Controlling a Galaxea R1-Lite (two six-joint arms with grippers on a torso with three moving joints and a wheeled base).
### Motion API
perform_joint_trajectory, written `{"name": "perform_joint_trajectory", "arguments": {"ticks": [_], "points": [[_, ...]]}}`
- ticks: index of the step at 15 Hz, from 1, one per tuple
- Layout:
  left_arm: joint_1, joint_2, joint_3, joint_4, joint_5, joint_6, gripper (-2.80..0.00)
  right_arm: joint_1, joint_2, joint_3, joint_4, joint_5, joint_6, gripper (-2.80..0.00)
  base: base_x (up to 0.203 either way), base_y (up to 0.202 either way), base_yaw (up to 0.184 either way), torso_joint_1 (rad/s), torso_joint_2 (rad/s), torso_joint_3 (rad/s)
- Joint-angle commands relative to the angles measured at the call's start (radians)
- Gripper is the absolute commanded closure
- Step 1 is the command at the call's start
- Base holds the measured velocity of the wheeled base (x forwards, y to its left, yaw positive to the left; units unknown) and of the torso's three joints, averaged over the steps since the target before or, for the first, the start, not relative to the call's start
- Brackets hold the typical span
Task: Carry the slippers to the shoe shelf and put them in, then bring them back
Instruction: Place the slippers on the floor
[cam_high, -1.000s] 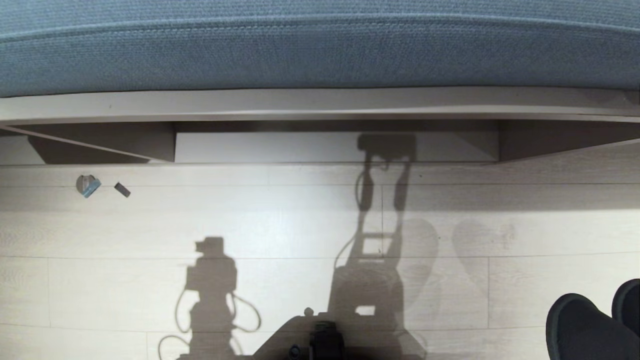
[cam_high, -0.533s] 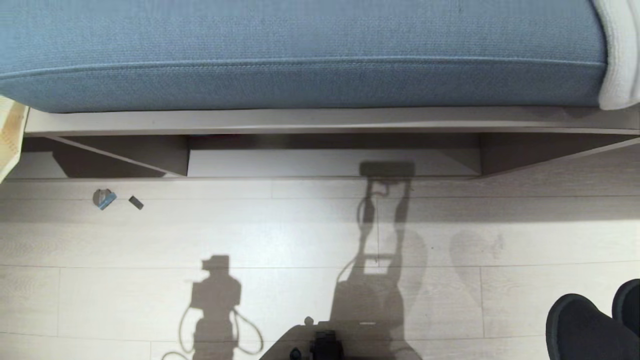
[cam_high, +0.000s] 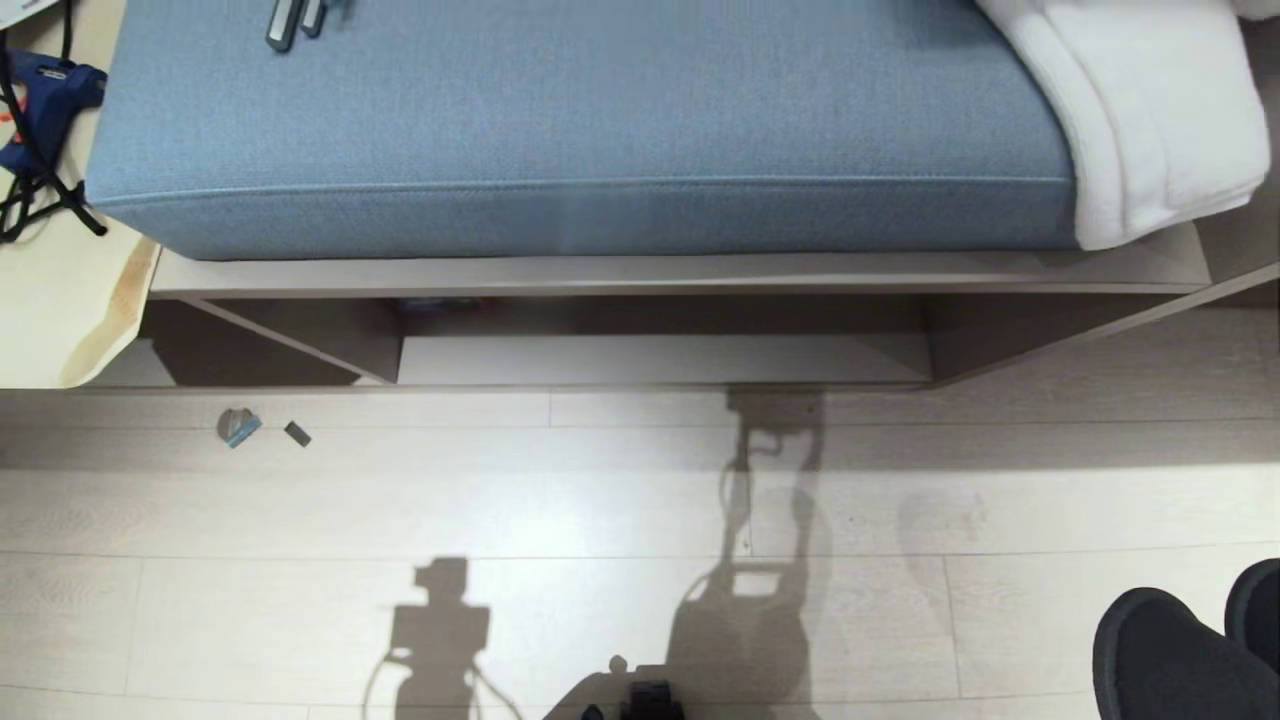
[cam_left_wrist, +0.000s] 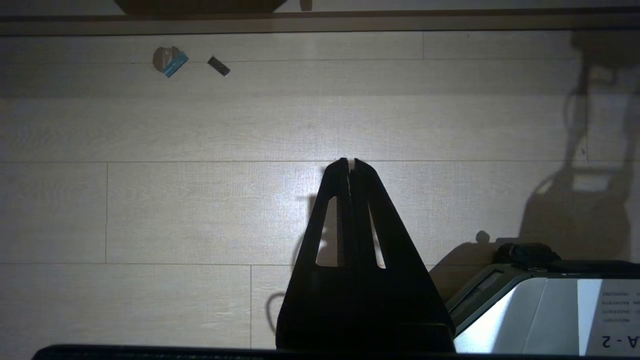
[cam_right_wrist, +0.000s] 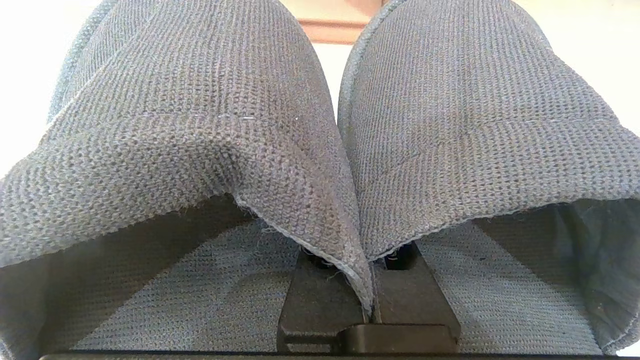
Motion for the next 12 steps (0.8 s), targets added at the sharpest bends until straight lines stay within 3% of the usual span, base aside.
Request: {"name": "perform_joint_trajectory", "arguments": {"ticks": [1, 12], "points": [[0.000, 0.001, 0.000, 0.000, 0.001, 0.000, 0.00, 0.000, 0.002, 0.000, -0.001, 0.000, -0.001, 0.00, 0.000, 0.000, 0.000, 0.006, 0.01, 0.198], [0.000, 0.001, 0.000, 0.000, 0.001, 0.000, 0.00, 0.000, 0.002, 0.000, -0.001, 0.000, 0.001, 0.00, 0.000, 0.000, 0.000, 0.002, 0.00, 0.203]]}}
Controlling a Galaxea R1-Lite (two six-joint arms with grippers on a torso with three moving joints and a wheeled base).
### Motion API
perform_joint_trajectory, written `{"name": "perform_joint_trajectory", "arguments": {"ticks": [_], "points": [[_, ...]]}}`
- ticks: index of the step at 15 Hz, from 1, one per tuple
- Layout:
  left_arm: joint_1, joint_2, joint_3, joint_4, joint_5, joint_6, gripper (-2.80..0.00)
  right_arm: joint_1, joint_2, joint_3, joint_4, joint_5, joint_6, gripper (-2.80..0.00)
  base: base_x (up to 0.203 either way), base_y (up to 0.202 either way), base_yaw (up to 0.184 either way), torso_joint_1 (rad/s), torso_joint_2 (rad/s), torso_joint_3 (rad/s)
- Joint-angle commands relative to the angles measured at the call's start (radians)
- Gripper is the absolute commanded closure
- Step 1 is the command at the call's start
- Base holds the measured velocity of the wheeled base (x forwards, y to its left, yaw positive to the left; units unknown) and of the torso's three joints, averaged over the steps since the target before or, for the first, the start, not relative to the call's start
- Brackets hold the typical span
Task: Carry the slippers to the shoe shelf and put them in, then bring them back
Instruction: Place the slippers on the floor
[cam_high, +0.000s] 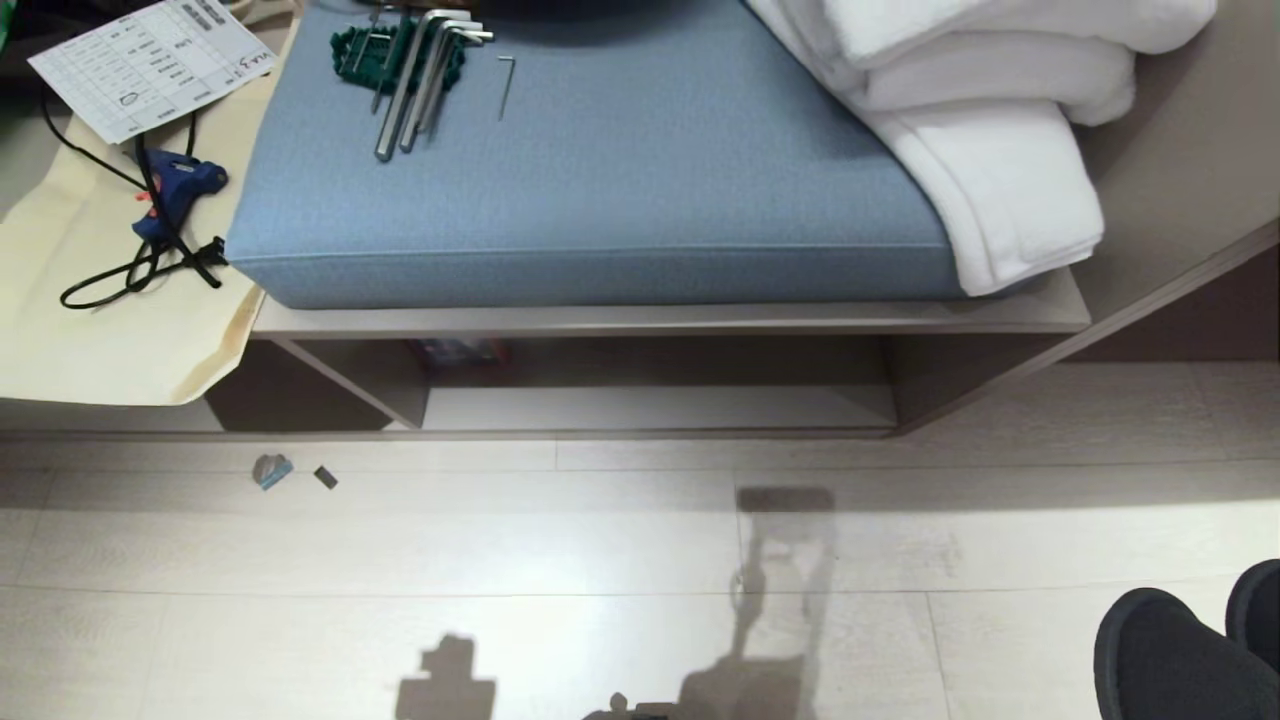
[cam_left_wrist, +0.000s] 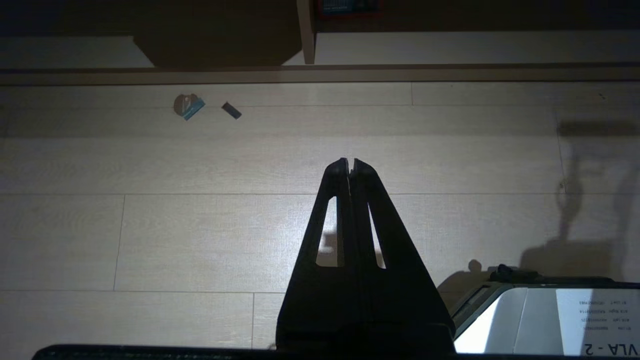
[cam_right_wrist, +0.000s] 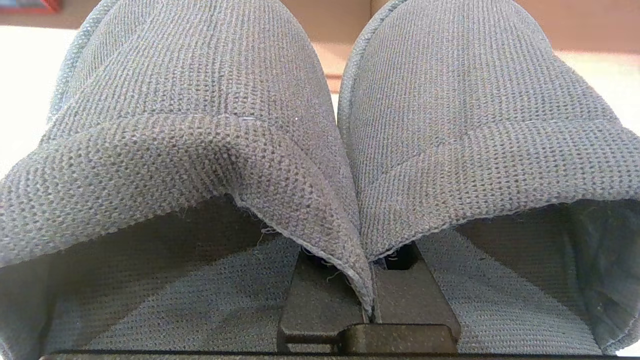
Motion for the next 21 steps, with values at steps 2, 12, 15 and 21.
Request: {"name": "perform_joint_trajectory", "arguments": {"ticks": [2, 12, 15, 21], "points": [[0.000, 0.001, 0.000, -0.001, 0.001, 0.000, 0.00, 0.000, 0.000, 0.000, 0.000, 0.001, -0.002, 0.00, 0.000, 0.000, 0.000, 0.007, 0.00, 0.206], [0.000, 0.001, 0.000, 0.000, 0.001, -0.002, 0.00, 0.000, 0.000, 0.000, 0.001, 0.001, -0.001, 0.00, 0.000, 0.000, 0.000, 0.002, 0.00, 0.203], [0.000, 0.001, 0.000, -0.002, 0.001, -0.002, 0.00, 0.000, 0.000, 0.000, 0.001, 0.001, -0.001, 0.00, 0.000, 0.000, 0.000, 0.001, 0.00, 0.204], [0.000, 0.001, 0.000, 0.000, 0.001, -0.003, 0.00, 0.000, 0.000, 0.000, 0.001, 0.001, -0.001, 0.00, 0.000, 0.000, 0.000, 0.003, 0.00, 0.200]]}}
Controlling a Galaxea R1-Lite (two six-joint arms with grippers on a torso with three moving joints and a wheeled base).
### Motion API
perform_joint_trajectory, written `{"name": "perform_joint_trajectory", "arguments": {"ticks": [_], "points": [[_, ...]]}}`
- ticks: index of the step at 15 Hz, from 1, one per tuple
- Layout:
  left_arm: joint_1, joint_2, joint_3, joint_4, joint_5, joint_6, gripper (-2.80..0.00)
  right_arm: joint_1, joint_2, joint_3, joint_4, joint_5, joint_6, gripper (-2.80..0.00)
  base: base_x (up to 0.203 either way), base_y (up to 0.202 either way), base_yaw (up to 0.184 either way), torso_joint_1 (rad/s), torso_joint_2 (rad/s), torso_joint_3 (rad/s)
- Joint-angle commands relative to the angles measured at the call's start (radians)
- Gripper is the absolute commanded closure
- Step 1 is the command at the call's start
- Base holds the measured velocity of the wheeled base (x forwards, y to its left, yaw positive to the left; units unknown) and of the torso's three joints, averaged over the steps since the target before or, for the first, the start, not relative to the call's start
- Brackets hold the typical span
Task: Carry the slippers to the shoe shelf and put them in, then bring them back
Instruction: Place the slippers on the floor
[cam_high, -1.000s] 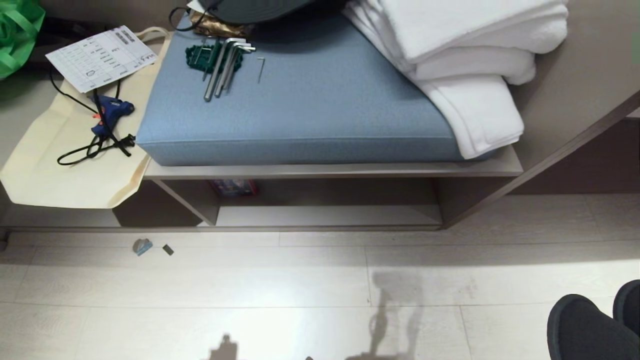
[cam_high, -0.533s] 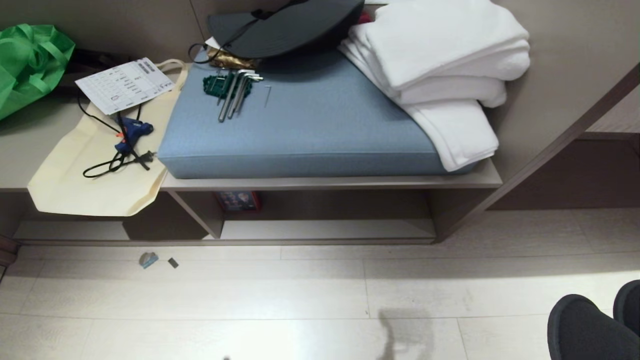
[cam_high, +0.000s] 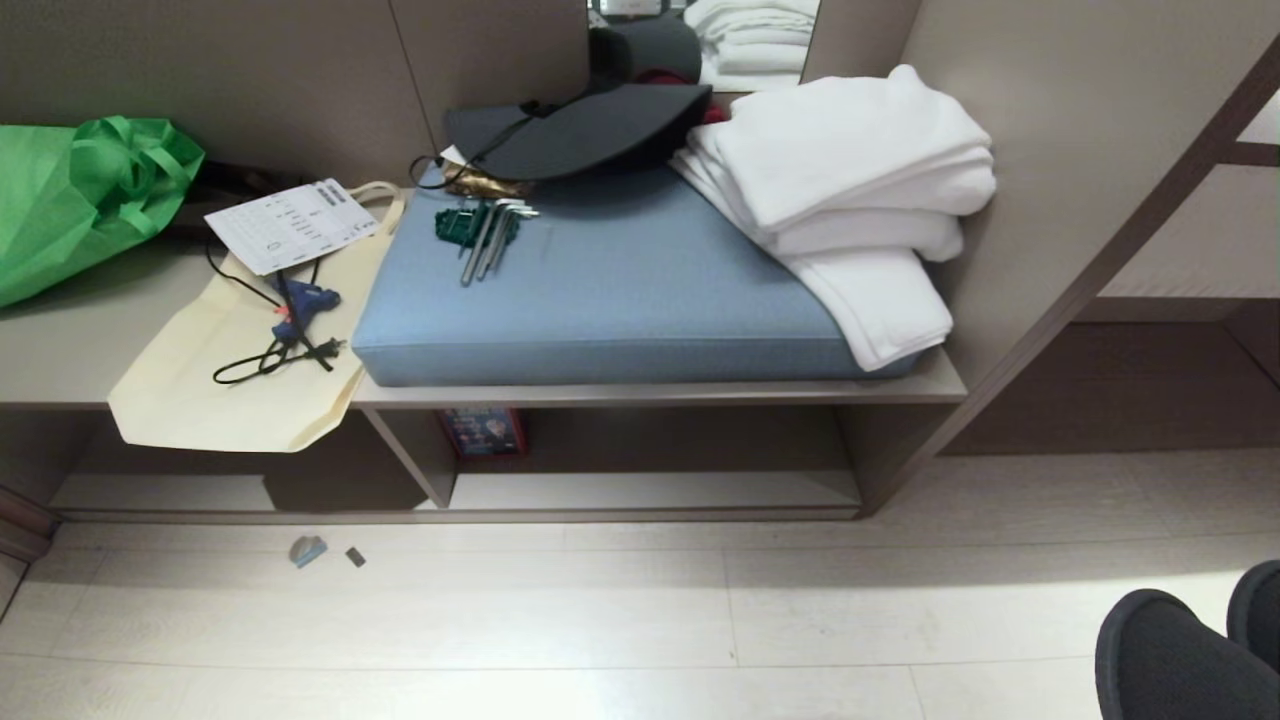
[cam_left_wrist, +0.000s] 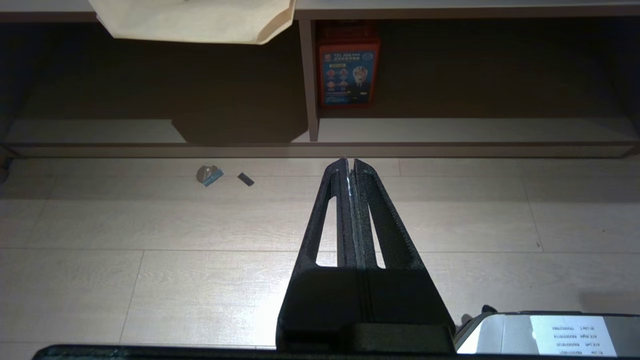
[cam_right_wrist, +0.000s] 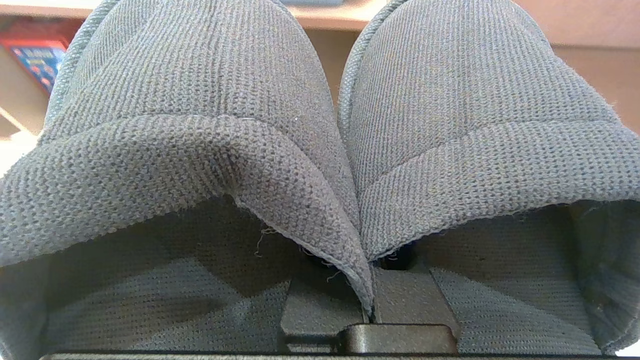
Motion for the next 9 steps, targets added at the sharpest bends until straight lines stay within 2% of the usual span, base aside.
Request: {"name": "perform_joint_trajectory", "arguments": {"ticks": [1, 9], "points": [[0.000, 0.001, 0.000, -0.001, 0.000, 0.000, 0.00, 0.000, 0.000, 0.000, 0.000, 0.000, 0.000, 0.00, 0.000, 0.000, 0.000, 0.011, 0.01, 0.209], [0.000, 0.001, 0.000, 0.000, 0.000, 0.000, 0.00, 0.000, 0.000, 0.000, 0.000, 0.000, 0.001, 0.00, 0.000, 0.000, 0.000, 0.003, 0.00, 0.203]]}}
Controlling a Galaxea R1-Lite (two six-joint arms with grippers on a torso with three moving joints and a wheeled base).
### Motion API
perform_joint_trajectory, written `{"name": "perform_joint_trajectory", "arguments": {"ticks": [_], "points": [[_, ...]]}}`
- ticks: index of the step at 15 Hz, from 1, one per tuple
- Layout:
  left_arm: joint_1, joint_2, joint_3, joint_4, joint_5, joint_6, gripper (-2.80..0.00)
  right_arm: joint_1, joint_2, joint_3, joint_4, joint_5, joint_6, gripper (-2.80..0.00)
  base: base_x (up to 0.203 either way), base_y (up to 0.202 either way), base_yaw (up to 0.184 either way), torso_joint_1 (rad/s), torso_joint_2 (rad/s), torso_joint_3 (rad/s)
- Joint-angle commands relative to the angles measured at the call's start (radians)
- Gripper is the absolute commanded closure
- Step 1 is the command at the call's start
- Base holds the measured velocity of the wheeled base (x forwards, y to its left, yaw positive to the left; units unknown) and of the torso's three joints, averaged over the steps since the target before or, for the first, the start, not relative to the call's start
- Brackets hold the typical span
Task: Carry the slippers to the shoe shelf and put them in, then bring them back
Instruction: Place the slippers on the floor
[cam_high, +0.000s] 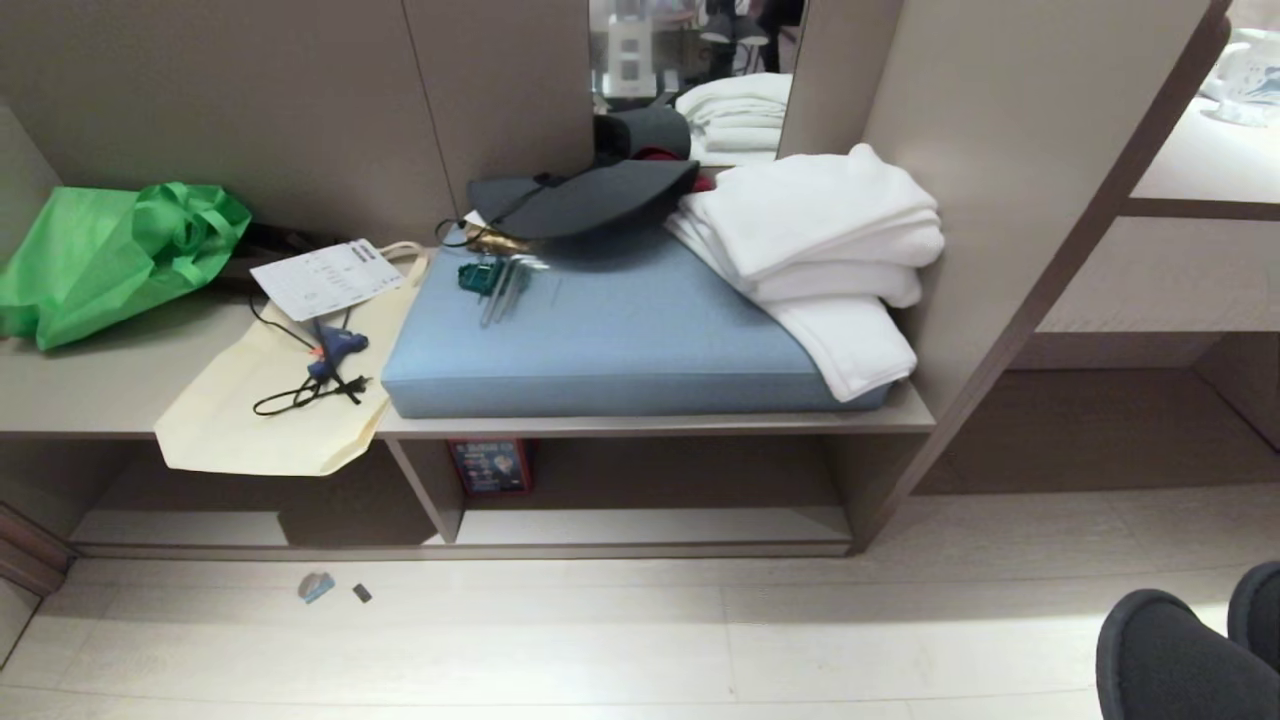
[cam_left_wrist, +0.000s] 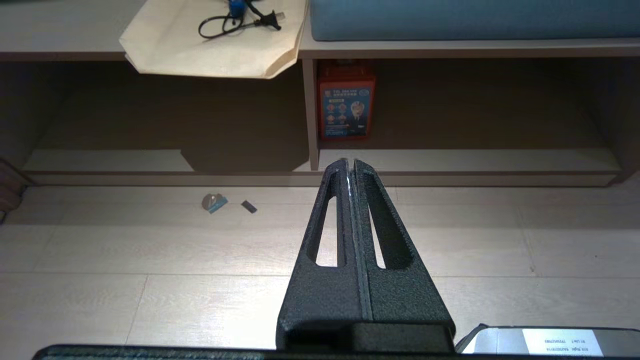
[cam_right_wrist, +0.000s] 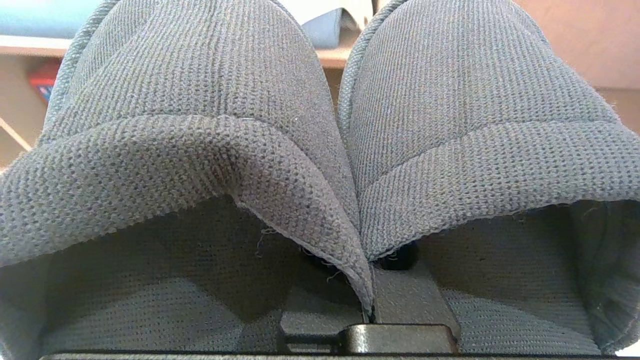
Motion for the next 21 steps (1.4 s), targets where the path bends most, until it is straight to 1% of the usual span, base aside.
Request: {"name": "perform_joint_trajectory", "arguments": {"ticks": [1, 17, 21], "points": [[0.000, 0.001, 0.000, 0.000, 0.000, 0.000, 0.00, 0.000, 0.000, 0.000, 0.000, 0.001, -0.001, 0.00, 0.000, 0.000, 0.000, 0.002, 0.00, 0.197], [0.000, 0.001, 0.000, 0.001, 0.000, 0.000, 0.00, 0.000, 0.000, 0.000, 0.000, 0.001, 0.000, 0.00, 0.000, 0.000, 0.000, 0.004, 0.00, 0.201], [0.000, 0.001, 0.000, 0.001, 0.000, 0.000, 0.00, 0.000, 0.000, 0.000, 0.000, 0.001, 0.000, 0.00, 0.000, 0.000, 0.000, 0.004, 0.00, 0.086]]}}
